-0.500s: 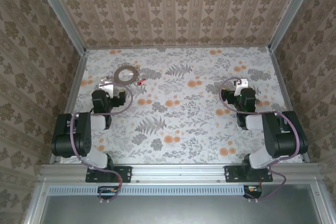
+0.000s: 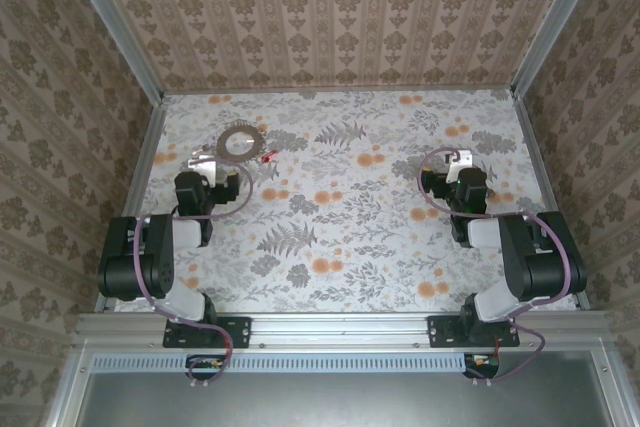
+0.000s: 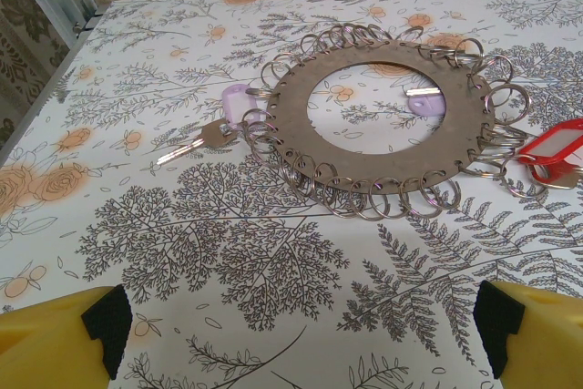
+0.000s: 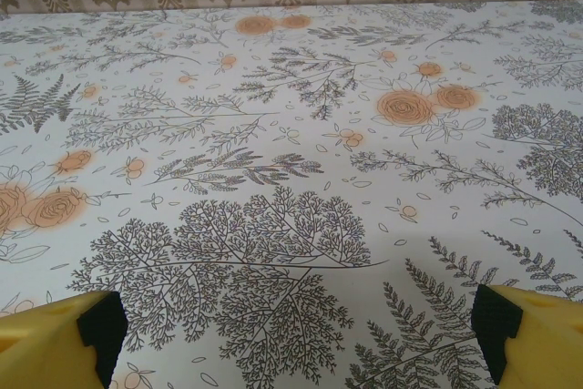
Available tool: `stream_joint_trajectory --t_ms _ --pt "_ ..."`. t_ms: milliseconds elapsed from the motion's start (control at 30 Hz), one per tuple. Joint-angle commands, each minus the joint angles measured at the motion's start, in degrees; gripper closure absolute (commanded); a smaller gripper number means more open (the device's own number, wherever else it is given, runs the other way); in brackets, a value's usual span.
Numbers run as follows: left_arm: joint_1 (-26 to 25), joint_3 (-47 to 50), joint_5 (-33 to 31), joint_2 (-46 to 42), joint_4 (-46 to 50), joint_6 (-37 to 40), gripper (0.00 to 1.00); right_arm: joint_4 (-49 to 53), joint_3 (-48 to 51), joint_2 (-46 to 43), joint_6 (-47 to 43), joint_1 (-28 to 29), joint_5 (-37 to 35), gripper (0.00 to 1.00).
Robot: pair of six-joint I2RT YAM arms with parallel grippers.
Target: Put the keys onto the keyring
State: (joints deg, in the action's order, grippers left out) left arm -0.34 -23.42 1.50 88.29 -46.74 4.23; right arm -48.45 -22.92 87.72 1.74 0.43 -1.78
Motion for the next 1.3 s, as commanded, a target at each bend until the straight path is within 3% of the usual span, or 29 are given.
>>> stream_joint_trajectory --t_ms 0,467,600,667,833,933,1000,1067,1100,1133,1200,1267 --pt "-0.14 -0.13 -0.19 -0.35 -1.41 -0.98 0.00 -0.24 -0.57 -0.13 -0.07 0.30 -1.03 0.00" --pt "-0.08 -0.13 -0.22 -0.34 -1.38 -1.14 0.00 1.73 -0.73 -2.51 0.00 0.36 -1.82 0.00" --pt "0.33 0.25 0.25 -0.75 -1.99 -1.65 0.00 15.75 -3.37 -15.14 -0.74 0.46 0.12 0.01" --pt "0.30 1.05 0.61 -4.33 -0.60 -1.25 0.00 26.95 -6.25 -23.52 0.83 0.37 -4.01 0.00" --pt "-0.57 -5.17 -1.36 -21.57 22.65 -6.70 0.00 47.73 -11.16 -38.27 11.96 -0.06 -16.81 0.00" --pt "-1.96 -8.13 0.55 -30.12 29.67 -11.76 0.00 54.46 -13.11 -42.54 15.46 -1.56 -14.98 0.00" --pt "-1.99 -11.57 -2.57 -34.65 36.53 -21.48 0.00 58.78 -15.22 -42.64 17.97 -2.61 -10.46 0.00" --pt "-1.63 -17.92 -12.16 -38.44 54.65 -40.04 0.00 64.97 -19.01 -40.62 20.26 -2.97 -8.42 0.01" --pt "-0.83 -20.52 -13.47 -39.65 61.20 -44.20 0.00 67.89 -20.97 -39.14 20.90 -3.06 -8.46 0.00" --pt "-0.07 -21.73 -11.79 -40.51 64.46 -43.62 0.00 70.38 -22.59 -37.89 21.66 -3.15 -9.11 0.01" --pt "0.49 -20.91 -3.69 -41.60 61.99 -33.45 0.00 75.00 -25.31 -34.25 22.67 -3.32 -9.08 0.05" --pt "0.38 -20.37 -0.65 -39.63 61.47 -31.01 0.00 78.43 -27.24 -31.32 22.81 -3.33 -7.13 0.10"
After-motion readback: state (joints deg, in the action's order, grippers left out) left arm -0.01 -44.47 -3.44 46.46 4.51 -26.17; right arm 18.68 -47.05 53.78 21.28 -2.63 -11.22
